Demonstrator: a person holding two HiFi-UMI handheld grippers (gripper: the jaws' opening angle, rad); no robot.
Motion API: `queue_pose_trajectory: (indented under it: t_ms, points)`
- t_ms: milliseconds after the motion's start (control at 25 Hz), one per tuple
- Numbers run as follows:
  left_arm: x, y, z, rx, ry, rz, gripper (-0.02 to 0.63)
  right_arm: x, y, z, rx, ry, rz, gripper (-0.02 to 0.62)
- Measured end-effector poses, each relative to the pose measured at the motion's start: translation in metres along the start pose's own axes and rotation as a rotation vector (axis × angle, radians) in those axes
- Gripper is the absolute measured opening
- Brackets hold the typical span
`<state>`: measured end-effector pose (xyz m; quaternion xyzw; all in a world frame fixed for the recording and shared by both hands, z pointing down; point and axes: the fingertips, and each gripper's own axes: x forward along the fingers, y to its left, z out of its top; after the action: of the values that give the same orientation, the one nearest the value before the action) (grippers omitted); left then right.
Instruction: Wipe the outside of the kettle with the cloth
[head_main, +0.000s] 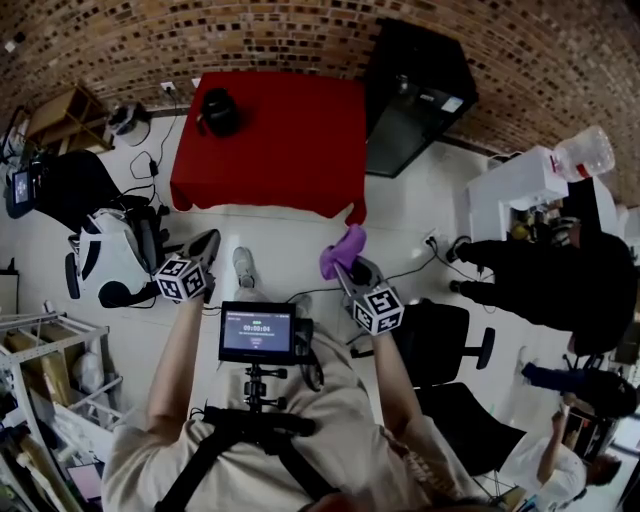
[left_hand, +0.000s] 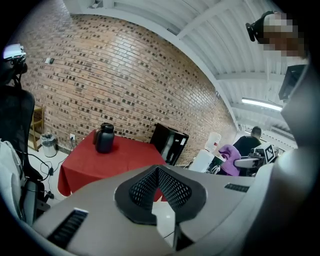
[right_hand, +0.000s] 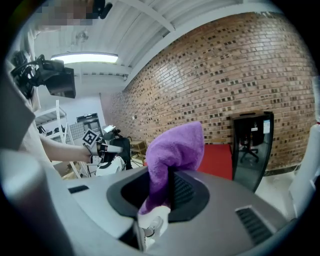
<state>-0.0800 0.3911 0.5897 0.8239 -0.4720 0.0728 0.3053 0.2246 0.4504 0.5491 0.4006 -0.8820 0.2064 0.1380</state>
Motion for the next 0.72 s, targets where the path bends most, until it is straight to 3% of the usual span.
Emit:
queue_pose_trajectory:
  t_ms: [200,720]
  points:
    - [0.017,0.027,0.009,-0.004,0.022,-0.020,0.000,0.025,-0.002,0.012,0.009,-0.004,-0.024,0.097]
    - [0.092,0.112,0.084,0.041,0.089,-0.125,0.000,0.137,-0.019,0.066,0.063,-0.031,-0.125,0.097]
